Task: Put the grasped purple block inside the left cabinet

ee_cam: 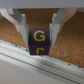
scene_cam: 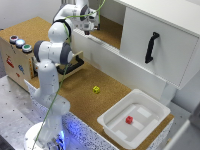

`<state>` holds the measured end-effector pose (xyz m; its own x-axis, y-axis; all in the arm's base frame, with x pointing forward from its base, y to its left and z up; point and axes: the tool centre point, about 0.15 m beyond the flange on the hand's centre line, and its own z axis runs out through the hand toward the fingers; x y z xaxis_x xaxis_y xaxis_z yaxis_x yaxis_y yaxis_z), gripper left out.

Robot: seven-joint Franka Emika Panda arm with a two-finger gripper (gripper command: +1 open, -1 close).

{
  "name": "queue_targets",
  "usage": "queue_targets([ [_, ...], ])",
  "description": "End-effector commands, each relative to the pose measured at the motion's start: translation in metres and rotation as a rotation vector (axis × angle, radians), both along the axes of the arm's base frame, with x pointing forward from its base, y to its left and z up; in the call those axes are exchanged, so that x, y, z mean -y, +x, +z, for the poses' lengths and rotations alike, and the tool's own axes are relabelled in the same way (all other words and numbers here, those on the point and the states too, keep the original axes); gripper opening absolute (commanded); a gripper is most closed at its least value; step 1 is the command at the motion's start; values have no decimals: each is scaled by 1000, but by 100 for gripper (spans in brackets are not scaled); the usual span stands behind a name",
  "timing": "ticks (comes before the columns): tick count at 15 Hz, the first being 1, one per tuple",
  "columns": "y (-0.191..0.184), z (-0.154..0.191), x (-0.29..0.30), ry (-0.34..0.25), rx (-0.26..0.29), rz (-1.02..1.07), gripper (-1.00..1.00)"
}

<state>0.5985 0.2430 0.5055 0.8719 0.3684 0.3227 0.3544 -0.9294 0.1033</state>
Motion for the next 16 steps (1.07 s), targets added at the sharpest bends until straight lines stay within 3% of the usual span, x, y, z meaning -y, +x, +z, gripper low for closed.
queue_targets([
  [1, 18, -4, -7, -2, 61, -165, -100],
  [8, 24, -26, 16, 61, 151, -351, -100],
  [16, 55, -29, 23, 81, 163, -416, -100],
])
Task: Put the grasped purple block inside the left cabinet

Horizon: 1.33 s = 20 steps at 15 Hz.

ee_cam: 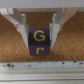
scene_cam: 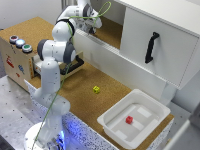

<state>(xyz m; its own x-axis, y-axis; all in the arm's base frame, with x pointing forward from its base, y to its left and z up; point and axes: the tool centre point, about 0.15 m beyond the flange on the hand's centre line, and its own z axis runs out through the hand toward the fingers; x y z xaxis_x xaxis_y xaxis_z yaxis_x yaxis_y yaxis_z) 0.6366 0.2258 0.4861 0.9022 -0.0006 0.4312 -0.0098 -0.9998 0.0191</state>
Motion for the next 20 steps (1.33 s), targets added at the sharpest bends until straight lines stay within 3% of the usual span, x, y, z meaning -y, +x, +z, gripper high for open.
queue_targets([
  [1, 19, -9, 8, -28, 50, -59, -100],
  [2, 21, -9, 10, -32, 40, -69, -100],
  [3, 25, -9, 12, -30, 22, -68, 100],
  [7, 16, 0, 4, -37, 57, -28, 100],
  [12, -25, 14, 2, 0, 105, -6, 100],
  [17, -89, 8, 13, 65, 91, -28, 100],
  [20, -128, 9, 14, 50, 63, -17, 100],
])
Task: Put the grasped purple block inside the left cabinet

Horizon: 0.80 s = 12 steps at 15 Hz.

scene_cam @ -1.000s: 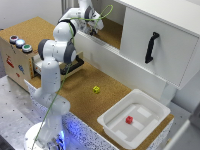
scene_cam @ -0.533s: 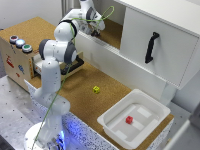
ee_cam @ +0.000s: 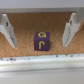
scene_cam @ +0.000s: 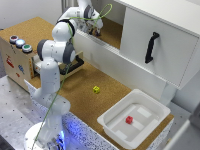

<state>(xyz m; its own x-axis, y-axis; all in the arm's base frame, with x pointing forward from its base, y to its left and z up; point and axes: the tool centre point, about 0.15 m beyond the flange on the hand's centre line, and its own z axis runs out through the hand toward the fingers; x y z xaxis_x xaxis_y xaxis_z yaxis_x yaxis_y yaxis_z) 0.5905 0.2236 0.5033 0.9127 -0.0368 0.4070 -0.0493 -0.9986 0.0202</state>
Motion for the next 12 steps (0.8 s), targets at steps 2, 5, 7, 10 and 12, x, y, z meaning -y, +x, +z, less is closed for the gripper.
queue_targets([
  [2, -101, -9, 12, 61, 38, 33, 100],
  [5, -121, -9, -4, 52, -82, 148, 100],
  [7, -127, -15, -19, 36, -166, 255, 100],
  [10, -136, -12, -13, 97, -174, 220, 100],
  [12, -148, -13, -7, 122, -181, 231, 100],
])
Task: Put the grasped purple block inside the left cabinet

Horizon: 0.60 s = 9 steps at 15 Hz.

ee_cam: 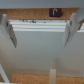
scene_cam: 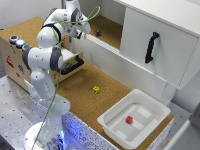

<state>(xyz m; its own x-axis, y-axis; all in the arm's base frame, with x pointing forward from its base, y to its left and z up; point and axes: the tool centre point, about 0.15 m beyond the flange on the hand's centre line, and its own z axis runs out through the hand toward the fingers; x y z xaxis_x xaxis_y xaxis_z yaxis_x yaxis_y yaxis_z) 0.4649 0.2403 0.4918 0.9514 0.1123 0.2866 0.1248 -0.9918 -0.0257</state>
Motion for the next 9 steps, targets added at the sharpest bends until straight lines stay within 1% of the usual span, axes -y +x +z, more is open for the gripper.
queue_targets([
  [1, -28, -5, 15, 93, -69, 45, 100],
  [2, -35, -10, 22, 58, -67, 17, 100],
  [3, -41, -18, 31, 78, -89, 13, 100],
  [6, -65, -32, 59, 95, -87, 11, 100],
  [7, -73, -37, 70, 89, -87, 23, 100],
  [8, -80, -43, 83, 93, -109, 33, 100],
  [9, -88, -48, 99, 96, -109, 42, 100],
])
